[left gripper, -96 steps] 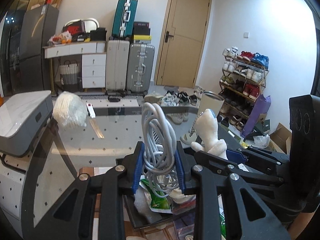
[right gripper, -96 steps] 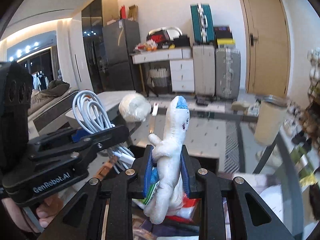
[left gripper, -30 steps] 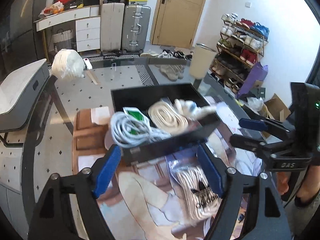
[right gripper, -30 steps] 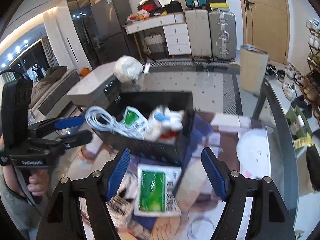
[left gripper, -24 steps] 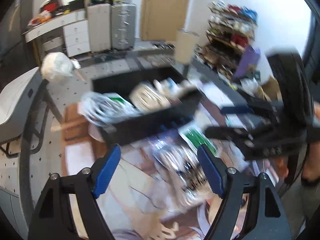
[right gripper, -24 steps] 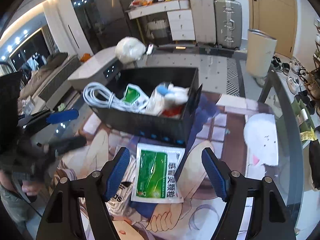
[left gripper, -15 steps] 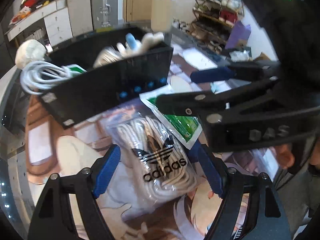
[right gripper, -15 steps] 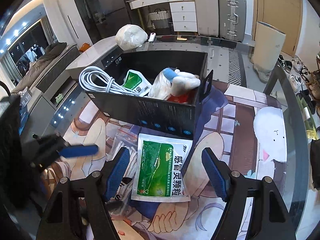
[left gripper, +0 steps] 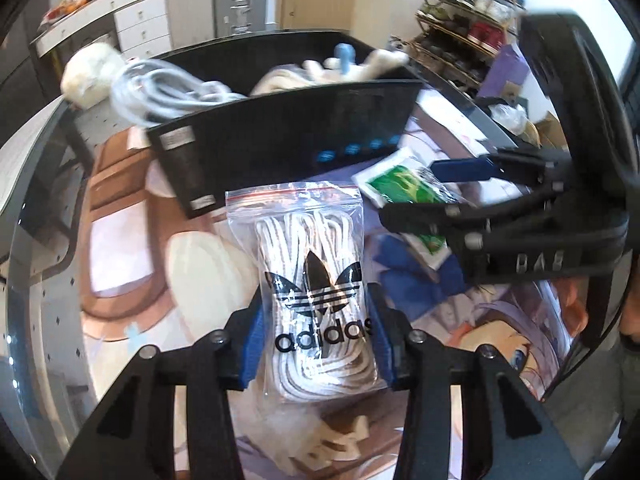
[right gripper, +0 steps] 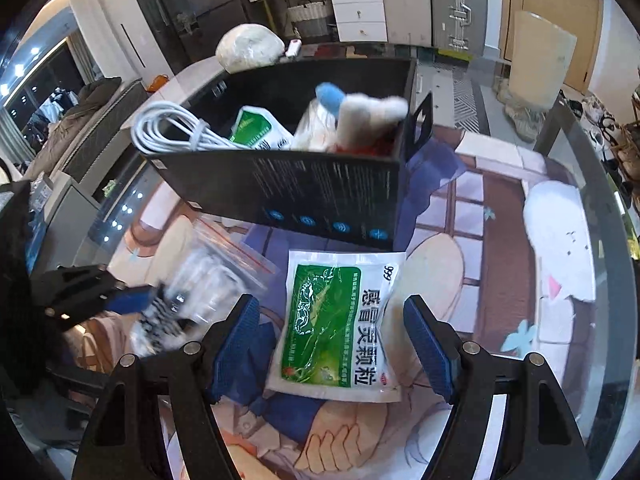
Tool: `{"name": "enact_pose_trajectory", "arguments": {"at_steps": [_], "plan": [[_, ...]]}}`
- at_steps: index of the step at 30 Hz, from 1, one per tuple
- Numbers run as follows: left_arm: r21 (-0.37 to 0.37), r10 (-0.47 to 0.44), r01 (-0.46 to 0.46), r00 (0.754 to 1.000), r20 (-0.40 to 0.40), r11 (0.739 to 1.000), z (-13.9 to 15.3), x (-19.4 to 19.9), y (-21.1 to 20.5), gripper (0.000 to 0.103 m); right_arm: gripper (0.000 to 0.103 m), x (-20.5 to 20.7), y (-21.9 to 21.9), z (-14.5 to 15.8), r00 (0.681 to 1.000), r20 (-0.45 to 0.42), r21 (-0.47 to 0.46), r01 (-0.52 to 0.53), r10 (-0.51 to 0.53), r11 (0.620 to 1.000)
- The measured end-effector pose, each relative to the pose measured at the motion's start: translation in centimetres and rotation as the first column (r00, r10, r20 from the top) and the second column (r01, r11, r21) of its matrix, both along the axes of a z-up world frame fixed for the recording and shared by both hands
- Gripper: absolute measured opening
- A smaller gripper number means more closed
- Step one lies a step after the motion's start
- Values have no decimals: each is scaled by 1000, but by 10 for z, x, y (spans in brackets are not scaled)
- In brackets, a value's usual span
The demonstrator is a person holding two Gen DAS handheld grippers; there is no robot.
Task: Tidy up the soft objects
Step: 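Grasp the adidas lace bag with the left tool while the right tool grasps the medicine packet, then lift the adidas bag with the left tool while the right tool lifts the medicine packet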
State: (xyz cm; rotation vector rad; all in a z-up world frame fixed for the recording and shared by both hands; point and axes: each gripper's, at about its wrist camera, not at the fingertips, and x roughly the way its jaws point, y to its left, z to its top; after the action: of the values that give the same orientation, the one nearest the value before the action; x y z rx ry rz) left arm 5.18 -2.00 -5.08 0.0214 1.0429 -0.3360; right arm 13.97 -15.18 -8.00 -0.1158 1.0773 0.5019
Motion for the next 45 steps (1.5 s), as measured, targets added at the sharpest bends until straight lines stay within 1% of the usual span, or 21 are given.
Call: {"name": "enact_pose_trajectory", "arguments": {"at_steps": [1, 2, 4, 6, 7, 8, 9, 10, 12, 14, 15, 17, 19, 26, 30, 32, 36, 38, 39, 44, 45], "plan": [[-3, 8, -8, 1000, -2, 1000, -1, 1, 2, 45, 86, 0, 3, -3, 1000, 4, -3, -1, 1, 1000], [-5, 16, -16, 1000, -3, 1000, -1, 1, 2, 45, 87, -1, 8, -5, 999, 26, -9, -20, 21, 1000], [5, 23, -23, 1000, 2, 1000, -2, 1, 0, 46, 86, -3, 17, -7, 998, 40, -60, -40, 42, 997], [38, 15, -16, 1000, 14, 999, -3, 4, -8, 48, 82, -7, 26, -10, 996, 50, -121, -74, 80, 990], [48, 12, -13, 1000, 18, 999, -4, 5, -11, 51, 74, -11, 28, -10, 994, 60, -150, -83, 92, 985], [62, 5, -7, 1000, 23, 998, -4, 3, -13, 53, 57, -14, 28, -9, 993, 61, -148, -87, 97, 985], [70, 3, -4, 1000, 25, 998, -5, 4, -15, 61, 46, -15, 27, -8, 994, 59, -143, -81, 91, 986], [88, 1, -3, 1000, 27, 996, -6, 4, -17, 68, 39, -18, 25, -5, 994, 63, -143, -79, 89, 987], [115, 5, -9, 999, 41, 993, -8, 8, -18, 69, 37, -19, 24, -5, 994, 54, -138, -86, 94, 987], [111, 15, -19, 999, 41, 994, -9, 9, -17, 71, 36, -19, 23, -5, 994, 54, -128, -91, 99, 988], [118, 30, -35, 999, 42, 992, -9, 11, -15, 69, 36, -19, 23, -5, 994, 53, -121, -92, 99, 988], [104, 32, -37, 998, 48, 994, -7, 13, -13, 48, 32, -22, 21, -5, 993, 37, -88, -107, 111, 990], [115, 21, -27, 998, 58, 993, -4, 14, -15, 38, 28, -23, 24, -4, 992, 29, -83, -124, 127, 989], [107, 25, -34, 996, 83, 994, 4, 10, -10, 36, 19, -28, 33, 3, 987, 33, -60, -153, 155, 986], [105, 19, -33, 991, 135, 994, 15, 5, -10, 36, 18, -33, 25, 5, 989, 39, -43, -141, 142, 989], [114, 9, -32, 980, 198, 993, 26, 0, -13, 36, 17, -34, 22, 10, 989, 51, -27, -135, 136, 991], [74, 11, -35, 952, 307, 997, 49, -11, -9, 36, 17, -43, 14, 32, 987, 107, 27, -126, 122, 992], [61, 18, -44, 927, 376, 997, 60, -18, -6, 36, 17, -47, 10, 46, 979, 172, 59, -122, 111, 991], [53, 24, -51, 905, 425, 997, 68, -22, -5, 36, 17, -49, 7, 52, 974, 204, 70, -118, 102, 991], [2, 61, -74, 833, 550, 997, 92, -37, 8, 36, 17, -71, -3, 87, 908, 414, 135, -122, 56, 983], [-8, 68, -77, 816, 575, 997, 96, -39, 12, 36, 17, -78, -6, 95, 884, 465, 154, -125, 39, 980]]}}
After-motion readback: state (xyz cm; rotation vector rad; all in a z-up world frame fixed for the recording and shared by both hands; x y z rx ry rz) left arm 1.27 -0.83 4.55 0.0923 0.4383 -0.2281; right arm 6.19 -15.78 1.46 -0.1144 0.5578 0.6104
